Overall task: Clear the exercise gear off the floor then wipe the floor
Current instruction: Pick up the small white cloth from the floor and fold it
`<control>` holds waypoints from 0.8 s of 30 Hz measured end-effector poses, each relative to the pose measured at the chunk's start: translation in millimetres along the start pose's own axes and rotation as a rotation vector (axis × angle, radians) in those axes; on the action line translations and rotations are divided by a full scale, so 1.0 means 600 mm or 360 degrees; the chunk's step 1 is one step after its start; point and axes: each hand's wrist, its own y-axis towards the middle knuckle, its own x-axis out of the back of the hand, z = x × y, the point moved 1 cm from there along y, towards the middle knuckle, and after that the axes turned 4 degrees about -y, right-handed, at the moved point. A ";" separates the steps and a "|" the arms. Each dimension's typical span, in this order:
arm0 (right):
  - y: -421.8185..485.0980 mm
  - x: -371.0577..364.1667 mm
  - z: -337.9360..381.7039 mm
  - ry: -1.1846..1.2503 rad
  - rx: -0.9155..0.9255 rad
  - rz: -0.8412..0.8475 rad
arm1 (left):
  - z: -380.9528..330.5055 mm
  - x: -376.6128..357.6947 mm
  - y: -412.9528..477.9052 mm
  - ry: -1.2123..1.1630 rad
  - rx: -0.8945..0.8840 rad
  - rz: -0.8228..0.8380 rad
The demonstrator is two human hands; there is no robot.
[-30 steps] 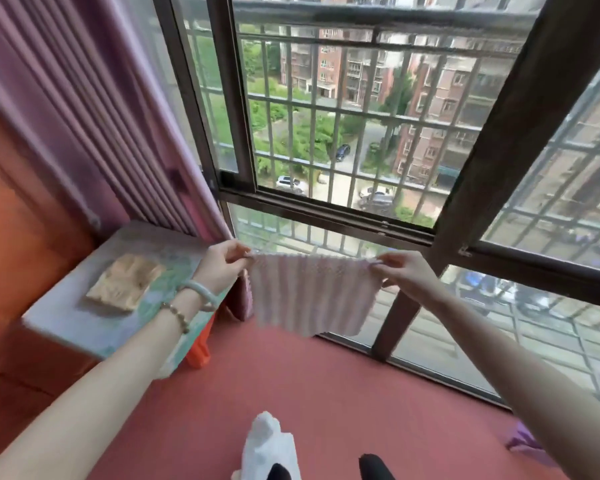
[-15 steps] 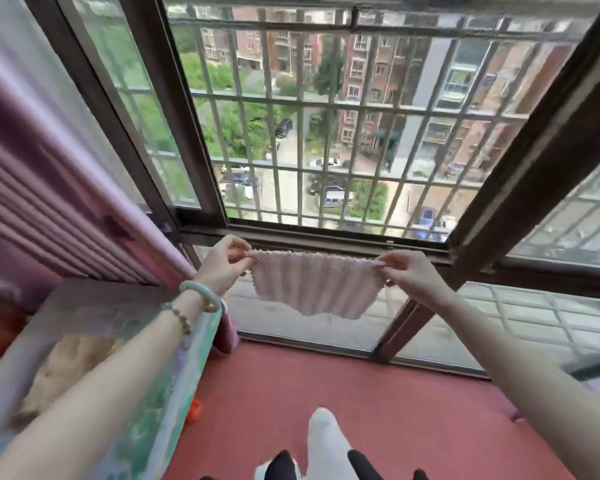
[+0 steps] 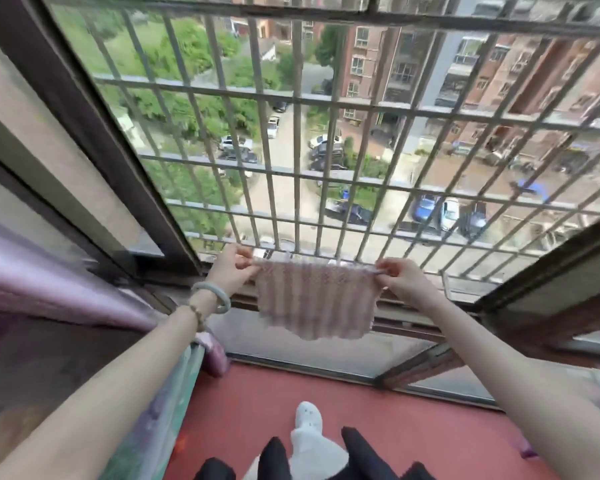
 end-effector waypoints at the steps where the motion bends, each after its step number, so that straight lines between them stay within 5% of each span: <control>1: 0.023 0.002 -0.007 -0.0004 -0.0020 0.0017 | 0.002 -0.007 0.021 0.0007 0.0020 -0.0010; 20: 0.175 -0.012 -0.063 -0.0237 -0.0277 0.0214 | 0.046 -0.089 0.210 0.0598 0.0267 0.0329; 24: 0.138 -0.027 -0.060 -0.0537 0.0033 0.0226 | 0.031 -0.097 0.158 0.0785 -0.0146 0.0554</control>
